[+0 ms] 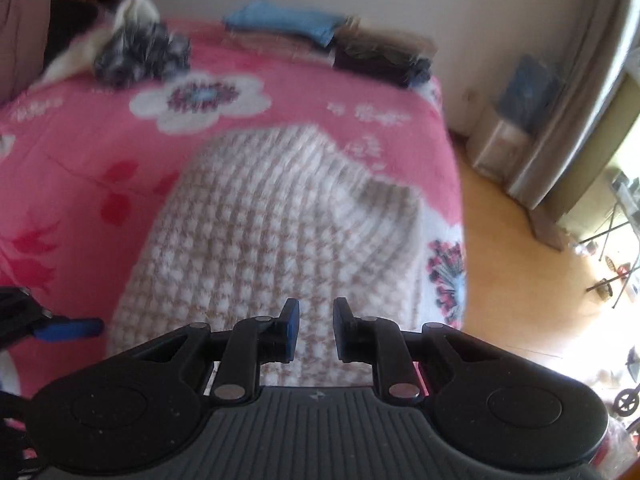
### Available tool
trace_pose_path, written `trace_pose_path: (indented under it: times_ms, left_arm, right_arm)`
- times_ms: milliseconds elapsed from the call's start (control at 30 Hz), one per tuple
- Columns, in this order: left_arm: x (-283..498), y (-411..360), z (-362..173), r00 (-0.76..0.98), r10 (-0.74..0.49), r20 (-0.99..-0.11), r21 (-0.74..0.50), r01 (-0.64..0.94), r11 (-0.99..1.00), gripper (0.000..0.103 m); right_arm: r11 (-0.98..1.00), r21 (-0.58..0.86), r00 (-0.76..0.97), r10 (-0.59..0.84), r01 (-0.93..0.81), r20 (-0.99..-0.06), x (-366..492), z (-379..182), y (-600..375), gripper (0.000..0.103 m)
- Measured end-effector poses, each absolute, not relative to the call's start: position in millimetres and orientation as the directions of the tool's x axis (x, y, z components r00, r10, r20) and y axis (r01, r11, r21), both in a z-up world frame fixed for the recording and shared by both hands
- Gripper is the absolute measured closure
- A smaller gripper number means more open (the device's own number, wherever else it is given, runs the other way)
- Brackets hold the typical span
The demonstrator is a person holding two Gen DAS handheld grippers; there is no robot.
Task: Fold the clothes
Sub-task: 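Press the right gripper onto the folded cardigan's surface to flatten it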
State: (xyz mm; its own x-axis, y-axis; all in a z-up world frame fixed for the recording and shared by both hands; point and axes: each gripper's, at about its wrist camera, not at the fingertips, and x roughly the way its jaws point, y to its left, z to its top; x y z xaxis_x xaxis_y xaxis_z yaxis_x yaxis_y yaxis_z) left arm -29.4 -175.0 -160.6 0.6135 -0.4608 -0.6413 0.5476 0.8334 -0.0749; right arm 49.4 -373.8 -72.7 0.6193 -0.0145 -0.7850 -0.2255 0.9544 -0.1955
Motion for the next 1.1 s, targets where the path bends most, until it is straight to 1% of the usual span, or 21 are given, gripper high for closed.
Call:
trace_pose_path:
  times_ms: [100, 167, 267, 433, 533, 567, 600, 633, 767, 833, 900, 967, 1033, 1100]
  left_arm:
    - [-29.7, -175.0, -161.4, 0.619, -0.469, -0.63, -0.079, 0.549, 0.832, 0.05]
    - [-30.2, -173.7, -161.8, 0.622, -0.47, -0.627, -0.076, 0.551, 0.831, 0.05]
    - [-27.7, -168.8, -162.2, 0.617, -0.476, -0.627, -0.095, 0.546, 0.832, 0.05]
    - [-24.7, -165.2, -162.3, 0.602, -0.489, -0.631, -0.127, 0.542, 0.831, 0.05]
    - [-23.8, -164.9, -162.5, 0.596, -0.502, -0.627, -0.138, 0.549, 0.824, 0.049]
    - [-23.0, -164.9, -162.6, 0.595, -0.507, -0.624, -0.146, 0.548, 0.824, 0.049]
    - [-22.5, -165.3, -162.7, 0.594, -0.507, -0.624, -0.147, 0.548, 0.824, 0.049]
    - [-22.8, -165.3, -163.2, 0.593, -0.505, -0.627, -0.145, 0.548, 0.824, 0.049]
    - [-22.9, -162.5, -164.2, 0.589, -0.504, -0.632, -0.153, 0.543, 0.826, 0.049]
    - [-21.9, -161.5, -164.7, 0.584, -0.505, -0.636, -0.167, 0.535, 0.828, 0.049]
    - [-20.6, -161.1, -165.2, 0.581, -0.507, -0.637, -0.169, 0.537, 0.827, 0.049]
    - [-20.3, -160.2, -165.9, 0.579, -0.509, -0.637, -0.172, 0.537, 0.826, 0.049]
    - [-18.9, -158.8, -166.1, 0.58, -0.513, -0.633, -0.18, 0.533, 0.826, 0.049]
    - [-17.1, -157.4, -166.2, 0.581, -0.516, -0.629, -0.189, 0.529, 0.827, 0.049]
  right_arm:
    - [0.965, -0.174, 0.574, -0.03, -0.198, -0.818, 67.1, -114.0, -384.4, 0.083]
    - [0.966, -0.182, 0.555, -0.052, -0.183, -0.83, 72.1, -107.0, -378.9, 0.083]
    - [0.938, -0.257, 0.541, -0.095, -0.231, -0.835, 69.3, -92.0, -365.2, 0.084]
    - [0.965, -0.184, 0.621, -0.028, -0.188, -0.783, 76.7, -39.8, -364.0, 0.084]
    - [0.978, -0.137, 0.533, -0.032, -0.159, -0.846, 103.6, -81.5, -373.2, 0.085]
    - [0.977, -0.144, 0.512, -0.045, -0.155, -0.858, 108.9, -103.8, -376.4, 0.084]
    - [0.974, -0.164, 0.527, -0.057, -0.157, -0.848, 107.9, -109.3, -374.4, 0.084]
    - [0.971, -0.181, 0.535, -0.071, -0.156, -0.842, 107.5, -111.8, -371.9, 0.084]
    - [0.968, -0.204, 0.501, -0.106, -0.144, -0.859, 112.1, -83.4, -362.7, 0.084]
    - [0.973, -0.188, 0.547, -0.084, -0.137, -0.833, 111.5, -60.3, -359.3, 0.084]
    - [0.976, -0.144, 0.613, -0.014, -0.163, -0.79, 111.5, -31.4, -347.7, 0.084]
    - [0.974, -0.091, 0.64, 0.065, -0.207, -0.766, 118.7, -17.9, -335.4, 0.084]
    - [0.969, -0.1, 0.63, 0.068, -0.227, -0.774, 134.5, -27.7, -323.1, 0.084]
    - [0.968, -0.115, 0.578, 0.037, -0.225, -0.815, 153.2, -64.7, -322.3, 0.085]
